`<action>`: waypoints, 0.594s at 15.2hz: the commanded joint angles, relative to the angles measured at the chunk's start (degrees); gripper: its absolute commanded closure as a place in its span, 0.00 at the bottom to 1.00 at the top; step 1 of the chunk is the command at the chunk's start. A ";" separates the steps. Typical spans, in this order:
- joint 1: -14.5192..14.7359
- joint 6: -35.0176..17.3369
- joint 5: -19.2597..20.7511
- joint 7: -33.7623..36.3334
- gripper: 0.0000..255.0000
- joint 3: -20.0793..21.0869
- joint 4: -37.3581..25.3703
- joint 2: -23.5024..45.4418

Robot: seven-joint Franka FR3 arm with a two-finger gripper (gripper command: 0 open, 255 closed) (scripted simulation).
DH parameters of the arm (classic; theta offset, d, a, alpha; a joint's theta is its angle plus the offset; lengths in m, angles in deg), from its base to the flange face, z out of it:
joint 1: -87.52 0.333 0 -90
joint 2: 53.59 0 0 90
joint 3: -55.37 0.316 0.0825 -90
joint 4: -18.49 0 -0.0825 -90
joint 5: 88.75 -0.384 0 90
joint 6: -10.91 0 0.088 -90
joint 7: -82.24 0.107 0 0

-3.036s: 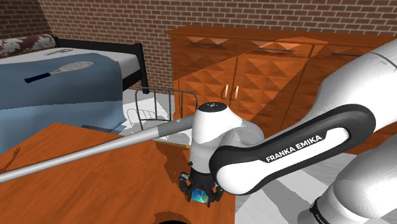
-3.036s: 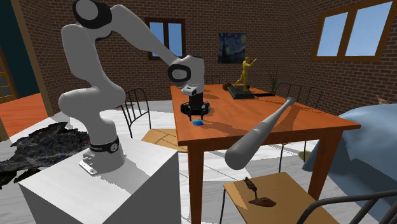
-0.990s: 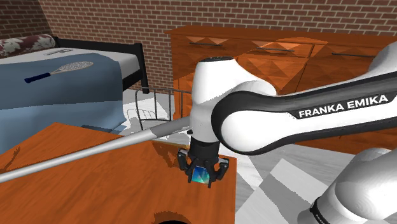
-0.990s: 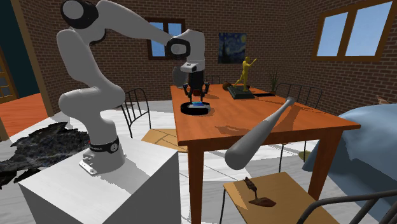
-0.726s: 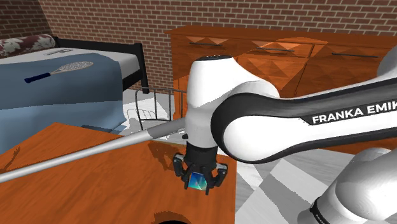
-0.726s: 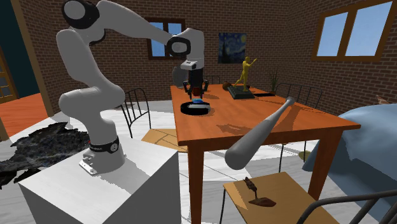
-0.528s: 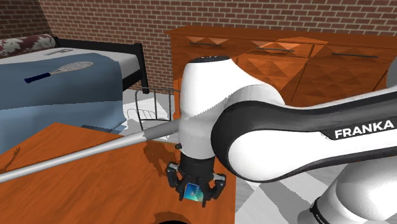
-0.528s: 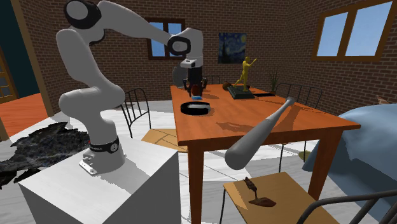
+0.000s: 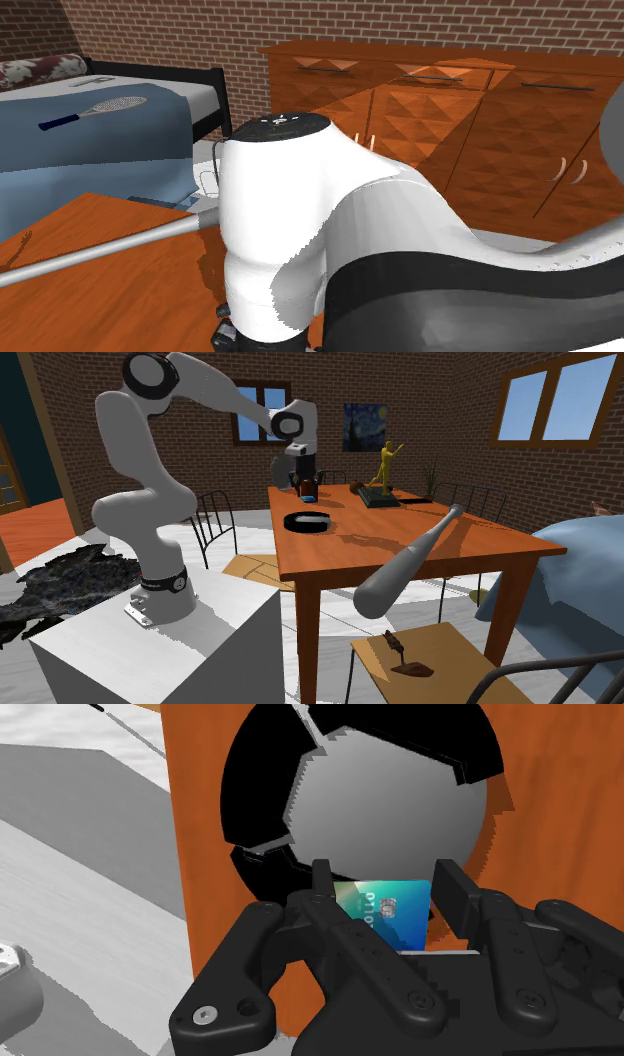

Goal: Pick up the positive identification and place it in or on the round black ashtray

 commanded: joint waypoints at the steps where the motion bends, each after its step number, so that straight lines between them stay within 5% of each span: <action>1: -2.71 -1.16 4.42 5.92 1.00 6.33 -2.85 4.48; 3: -7.17 -2.59 15.36 15.87 1.00 16.12 -5.69 14.07; 4: -5.21 -2.74 22.93 21.79 1.00 17.02 -6.68 20.42; 9: 0.83 -6.38 25.02 22.98 1.00 11.24 -4.09 22.29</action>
